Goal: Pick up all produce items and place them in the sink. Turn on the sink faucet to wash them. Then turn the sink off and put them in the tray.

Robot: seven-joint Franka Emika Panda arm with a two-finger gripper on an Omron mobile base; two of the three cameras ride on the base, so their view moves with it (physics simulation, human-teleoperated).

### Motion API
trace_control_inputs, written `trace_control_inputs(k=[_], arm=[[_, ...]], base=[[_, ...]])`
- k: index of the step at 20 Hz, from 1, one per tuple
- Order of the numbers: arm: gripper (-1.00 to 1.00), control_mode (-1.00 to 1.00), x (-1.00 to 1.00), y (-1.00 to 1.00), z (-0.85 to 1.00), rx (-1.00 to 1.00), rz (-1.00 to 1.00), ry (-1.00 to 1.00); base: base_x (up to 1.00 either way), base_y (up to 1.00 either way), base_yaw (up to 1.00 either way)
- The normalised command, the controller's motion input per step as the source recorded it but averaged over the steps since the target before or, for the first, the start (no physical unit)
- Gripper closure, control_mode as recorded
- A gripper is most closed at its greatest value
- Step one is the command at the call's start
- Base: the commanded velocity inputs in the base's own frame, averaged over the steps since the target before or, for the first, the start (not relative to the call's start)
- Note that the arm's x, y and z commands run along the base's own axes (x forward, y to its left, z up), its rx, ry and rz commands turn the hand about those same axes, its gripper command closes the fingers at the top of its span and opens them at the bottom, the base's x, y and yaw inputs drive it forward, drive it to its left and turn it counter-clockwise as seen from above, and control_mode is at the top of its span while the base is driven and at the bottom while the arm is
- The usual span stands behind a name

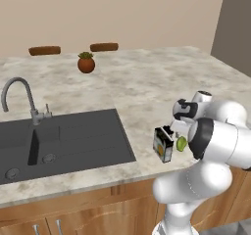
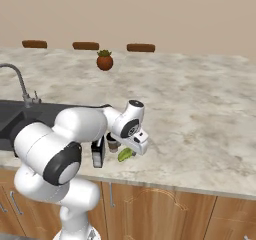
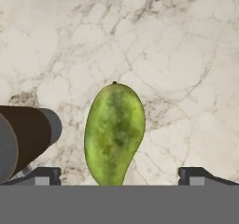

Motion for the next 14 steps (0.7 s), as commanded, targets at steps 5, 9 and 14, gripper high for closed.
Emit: trace_control_inputs(k=[5,9,14], arm=[[-1.0,-1.0,0.02,0.05,-0.17,0.0,-0.02,0.0],[-1.0,-1.0,0.06,0.07,-0.2,0.0,-0.02,0.0],[-1.0,-1.0,0.01,0.01,-0.2,0.0,-0.01,0.0]], base=[[0.0,0.0,0.0],[0.0,0.0,0.0],[0.0,0.0,0.0]])
